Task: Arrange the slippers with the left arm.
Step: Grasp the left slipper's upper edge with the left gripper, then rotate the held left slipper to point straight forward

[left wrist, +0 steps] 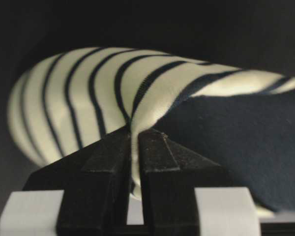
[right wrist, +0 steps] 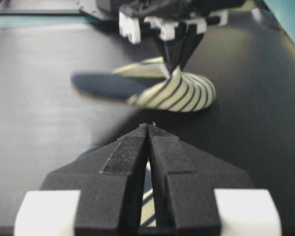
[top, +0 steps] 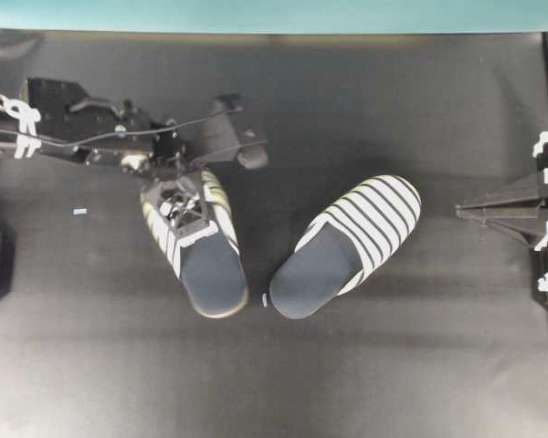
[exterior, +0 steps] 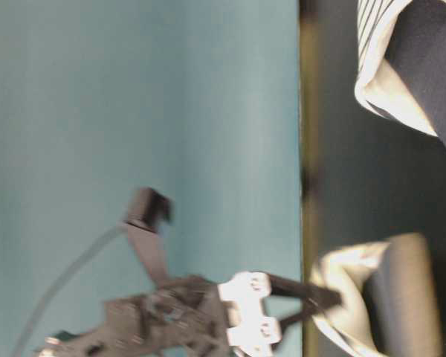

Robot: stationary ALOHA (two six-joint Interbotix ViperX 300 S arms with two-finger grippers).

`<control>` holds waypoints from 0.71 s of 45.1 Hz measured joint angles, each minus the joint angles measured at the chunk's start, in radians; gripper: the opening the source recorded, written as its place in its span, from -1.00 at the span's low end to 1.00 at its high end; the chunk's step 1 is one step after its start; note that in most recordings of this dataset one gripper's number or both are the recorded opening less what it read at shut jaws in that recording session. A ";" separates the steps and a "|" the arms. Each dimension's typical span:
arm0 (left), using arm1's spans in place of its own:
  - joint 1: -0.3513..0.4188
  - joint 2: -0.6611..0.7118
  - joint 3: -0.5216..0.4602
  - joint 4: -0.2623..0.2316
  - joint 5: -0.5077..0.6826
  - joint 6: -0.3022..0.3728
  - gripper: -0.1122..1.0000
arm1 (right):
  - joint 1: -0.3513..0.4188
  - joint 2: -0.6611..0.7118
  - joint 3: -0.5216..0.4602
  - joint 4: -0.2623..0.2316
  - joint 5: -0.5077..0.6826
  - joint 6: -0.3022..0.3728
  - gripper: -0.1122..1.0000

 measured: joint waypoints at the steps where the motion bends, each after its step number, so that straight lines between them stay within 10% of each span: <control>1: 0.000 -0.005 -0.008 0.000 0.002 0.032 -0.77 | 0.000 0.000 0.002 0.000 0.000 0.000 -0.78; 10: -0.005 -0.020 -0.078 0.000 0.008 0.268 -0.77 | 0.002 0.000 0.005 0.011 0.000 0.000 -0.78; 32: -0.003 0.055 -0.089 0.002 -0.067 0.207 -0.77 | 0.000 0.000 0.006 0.014 0.000 0.000 -0.78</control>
